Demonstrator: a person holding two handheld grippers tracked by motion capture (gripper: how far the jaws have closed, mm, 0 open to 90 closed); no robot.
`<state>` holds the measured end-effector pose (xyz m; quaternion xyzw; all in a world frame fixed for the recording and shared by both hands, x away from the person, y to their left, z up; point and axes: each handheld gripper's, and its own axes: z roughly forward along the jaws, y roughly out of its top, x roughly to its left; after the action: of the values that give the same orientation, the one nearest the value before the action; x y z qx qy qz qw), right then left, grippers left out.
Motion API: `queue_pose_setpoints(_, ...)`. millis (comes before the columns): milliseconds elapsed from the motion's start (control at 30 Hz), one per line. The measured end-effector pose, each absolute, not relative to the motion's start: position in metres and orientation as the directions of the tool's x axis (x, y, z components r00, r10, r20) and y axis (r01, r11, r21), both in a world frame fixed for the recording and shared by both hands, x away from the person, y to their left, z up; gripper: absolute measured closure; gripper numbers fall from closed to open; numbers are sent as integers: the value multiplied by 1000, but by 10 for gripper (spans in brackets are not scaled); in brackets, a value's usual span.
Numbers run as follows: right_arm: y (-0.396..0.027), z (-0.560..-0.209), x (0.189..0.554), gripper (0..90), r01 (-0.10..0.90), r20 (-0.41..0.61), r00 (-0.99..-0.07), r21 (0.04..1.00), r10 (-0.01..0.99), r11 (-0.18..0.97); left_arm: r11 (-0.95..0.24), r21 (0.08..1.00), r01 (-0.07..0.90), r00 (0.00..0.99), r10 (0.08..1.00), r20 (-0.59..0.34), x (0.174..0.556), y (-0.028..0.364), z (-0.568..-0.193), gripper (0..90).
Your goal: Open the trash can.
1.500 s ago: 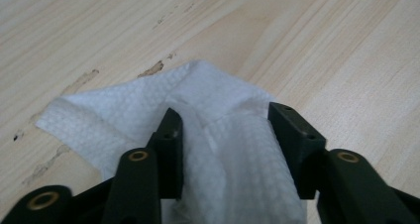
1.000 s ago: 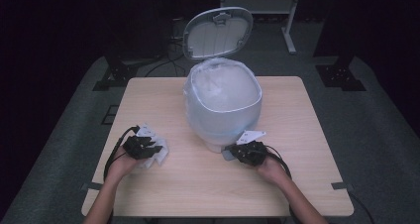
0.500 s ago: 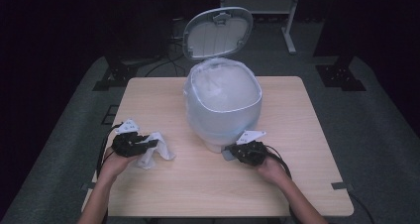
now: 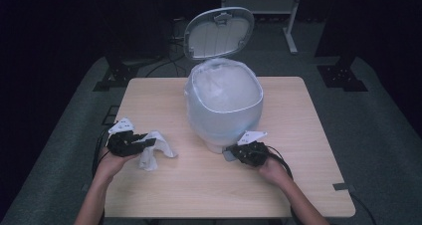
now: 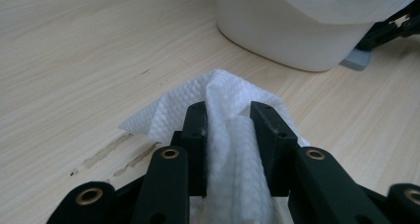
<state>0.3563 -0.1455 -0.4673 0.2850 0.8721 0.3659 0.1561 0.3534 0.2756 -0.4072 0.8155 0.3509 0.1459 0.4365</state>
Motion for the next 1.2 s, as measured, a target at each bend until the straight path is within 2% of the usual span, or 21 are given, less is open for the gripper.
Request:
queue_pose_setpoints(167,-145,-467,356,802,383,-64,-788,727,612,570,-354,828,435,713,697,-77,351,278,-399,695)
queue_pose_setpoints(400,-145,-467,356,802,383,-64,-789,727,612,570,-329,835,440,706,702,-95,350,281,-392,636)
queue_pose_setpoints(433,-146,-467,356,802,383,-63,-789,727,611,569,-330,837,436,704,704,-90,350,281,-391,678)
queue_pose_setpoints(533,-146,-467,356,802,383,-63,-789,727,611,570,-335,837,432,710,698,-87,350,282,-391,689)
queue_pose_setpoints(567,-146,-467,356,801,382,-63,-790,727,610,570,-343,837,427,713,697,-78,349,282,-391,738)
queue_pose_setpoints(600,-146,-467,356,802,382,-63,-789,728,611,570,-339,837,430,714,695,-85,350,282,-391,735)
queue_pose_setpoints(667,-145,-467,356,801,383,-63,-789,727,611,570,-330,832,446,710,697,-103,350,282,-390,658)
queue_pose_setpoints(800,-145,-467,356,801,383,-63,-789,727,611,570,-342,833,435,712,697,-86,349,282,-389,660)
queue_pose_setpoints(867,-146,-467,357,801,383,-62,-790,727,610,570,-355,835,420,715,696,-65,348,282,-388,790)
queue_pose_setpoints(967,-146,-467,357,801,382,-64,-790,727,610,570,-360,838,410,725,686,-60,348,282,-387,832)
queue_pose_setpoints(1200,-146,-467,357,799,382,-63,-790,727,610,570,-387,831,399,742,669,-46,345,280,-381,865)
